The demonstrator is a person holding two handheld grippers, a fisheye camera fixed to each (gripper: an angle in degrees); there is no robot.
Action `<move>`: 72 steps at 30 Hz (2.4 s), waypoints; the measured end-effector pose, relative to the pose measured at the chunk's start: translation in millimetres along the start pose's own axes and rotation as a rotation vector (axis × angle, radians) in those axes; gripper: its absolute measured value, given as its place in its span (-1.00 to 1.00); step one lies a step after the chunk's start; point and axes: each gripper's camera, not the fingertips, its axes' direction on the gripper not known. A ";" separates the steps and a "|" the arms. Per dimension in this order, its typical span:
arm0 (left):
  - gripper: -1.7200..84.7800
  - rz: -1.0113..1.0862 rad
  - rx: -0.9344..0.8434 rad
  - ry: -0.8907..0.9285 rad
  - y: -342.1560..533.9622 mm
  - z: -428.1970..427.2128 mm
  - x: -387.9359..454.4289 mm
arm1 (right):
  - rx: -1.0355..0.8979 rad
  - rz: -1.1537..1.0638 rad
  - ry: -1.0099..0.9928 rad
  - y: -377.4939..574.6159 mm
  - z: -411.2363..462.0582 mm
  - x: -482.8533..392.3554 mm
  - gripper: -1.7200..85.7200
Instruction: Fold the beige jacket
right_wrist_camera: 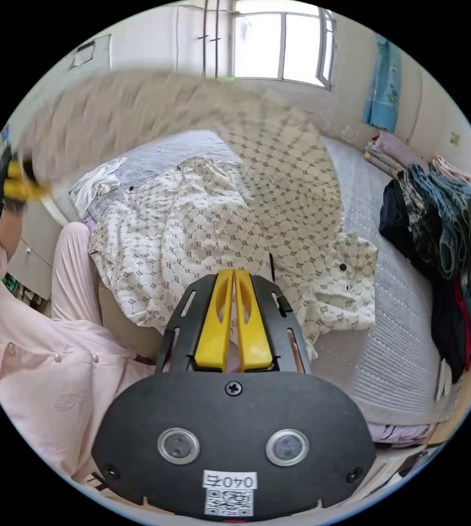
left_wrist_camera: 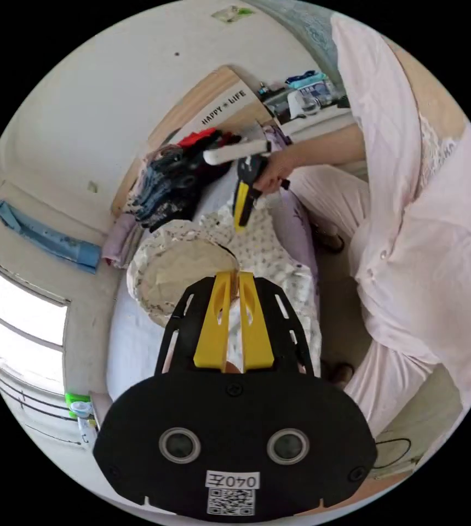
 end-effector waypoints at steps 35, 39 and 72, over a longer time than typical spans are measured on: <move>-0.98 -0.654 0.021 -0.008 76.9 54.3 187.2 | 0.115 0.792 -0.649 -280.5 68.6 402.0 -0.98; -0.98 -0.484 -0.022 -0.099 60.4 80.0 193.4 | 0.107 0.837 -0.569 -306.9 91.3 436.1 -0.96; -0.98 -0.820 -0.106 0.214 94.5 125.4 96.7 | -0.182 -0.034 -0.415 -106.1 55.9 31.4 -0.98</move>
